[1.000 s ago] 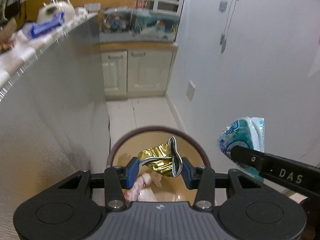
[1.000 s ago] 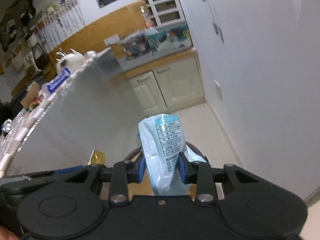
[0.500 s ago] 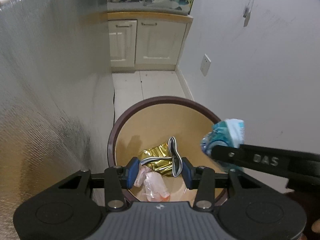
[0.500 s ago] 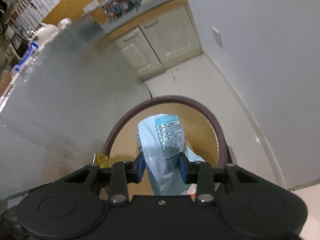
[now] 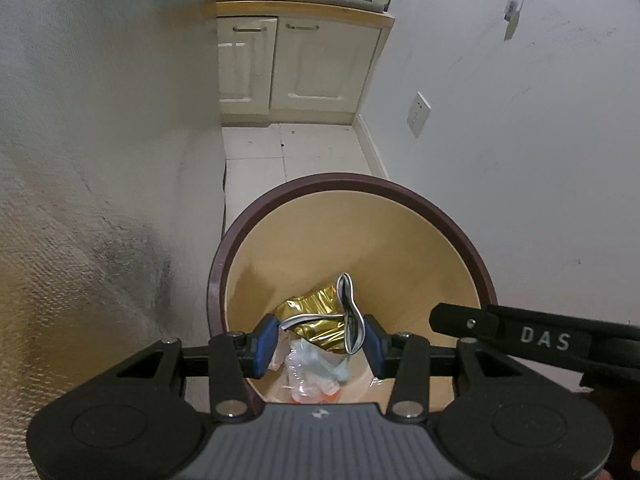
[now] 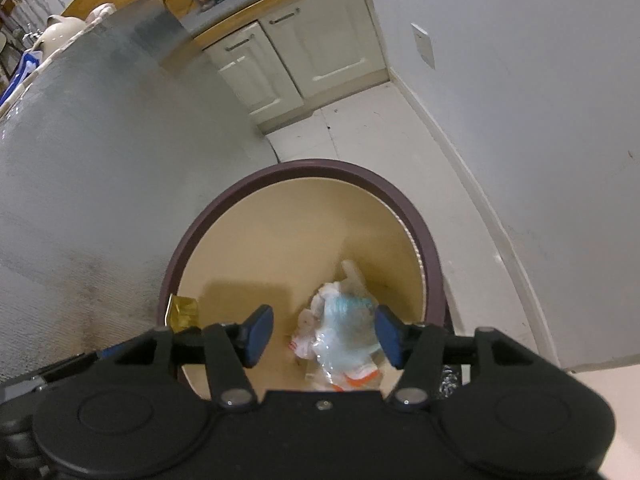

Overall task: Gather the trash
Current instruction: 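Open the left gripper while the right gripper opens, dropping both items into the wastebasket, then move both open grippers back from the wastebasket toward the table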

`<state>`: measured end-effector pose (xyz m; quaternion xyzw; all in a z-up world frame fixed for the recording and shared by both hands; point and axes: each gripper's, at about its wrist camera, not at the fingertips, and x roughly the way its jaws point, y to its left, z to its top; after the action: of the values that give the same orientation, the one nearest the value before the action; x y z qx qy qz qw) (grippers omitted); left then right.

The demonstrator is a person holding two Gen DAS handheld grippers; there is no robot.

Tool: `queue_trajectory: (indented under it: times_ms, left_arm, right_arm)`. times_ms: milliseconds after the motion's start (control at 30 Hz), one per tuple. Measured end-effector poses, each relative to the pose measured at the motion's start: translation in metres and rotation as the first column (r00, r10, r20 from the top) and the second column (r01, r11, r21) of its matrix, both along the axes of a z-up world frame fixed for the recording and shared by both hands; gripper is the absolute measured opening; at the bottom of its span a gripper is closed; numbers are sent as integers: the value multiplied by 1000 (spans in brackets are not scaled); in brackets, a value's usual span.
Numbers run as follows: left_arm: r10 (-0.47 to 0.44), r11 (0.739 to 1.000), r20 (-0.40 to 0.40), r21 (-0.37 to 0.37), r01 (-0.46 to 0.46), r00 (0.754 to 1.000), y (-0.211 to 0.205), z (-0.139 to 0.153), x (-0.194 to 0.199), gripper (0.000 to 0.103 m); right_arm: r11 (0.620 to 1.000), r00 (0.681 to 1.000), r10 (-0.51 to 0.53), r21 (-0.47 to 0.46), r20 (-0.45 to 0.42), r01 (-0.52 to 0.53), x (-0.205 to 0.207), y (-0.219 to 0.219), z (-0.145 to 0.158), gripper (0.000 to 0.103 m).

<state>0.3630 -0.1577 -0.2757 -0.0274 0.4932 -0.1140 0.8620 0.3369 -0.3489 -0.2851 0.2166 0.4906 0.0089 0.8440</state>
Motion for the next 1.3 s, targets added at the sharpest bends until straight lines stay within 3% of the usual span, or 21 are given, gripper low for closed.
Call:
queue_trajectory:
  times_ms: [133, 267, 833, 933, 1100, 1300]
  left_arm:
    - [-5, 1000, -17, -8, 5, 1000, -3, -7, 4, 48]
    - [0, 1000, -43, 28, 1, 999, -4, -12, 5, 66]
    - [13, 995, -96, 96, -4, 995, 5, -8, -10, 82]
    - [19, 995, -97, 100, -9, 995, 6, -6, -12, 84]
    - [33, 994, -95, 106, -23, 995, 11, -2, -17, 89]
    - [53, 992, -86, 115, -43, 995, 16, 3, -25, 96]
  right_arm:
    - [1000, 1000, -2, 7, -1, 2, 0, -5, 1, 57]
    - [1000, 1000, 16, -11, -13, -16, 2, -6, 0, 58]
    - [993, 997, 69, -95, -43, -72, -13, -6, 4, 58]
    - [989, 996, 87, -118, -37, -91, -15, -5, 8, 62]
    - [980, 994, 105, -167, -30, -108, -24, -6, 14, 78]
    - [975, 994, 105, -195, -25, -108, -31, -10, 18, 85]
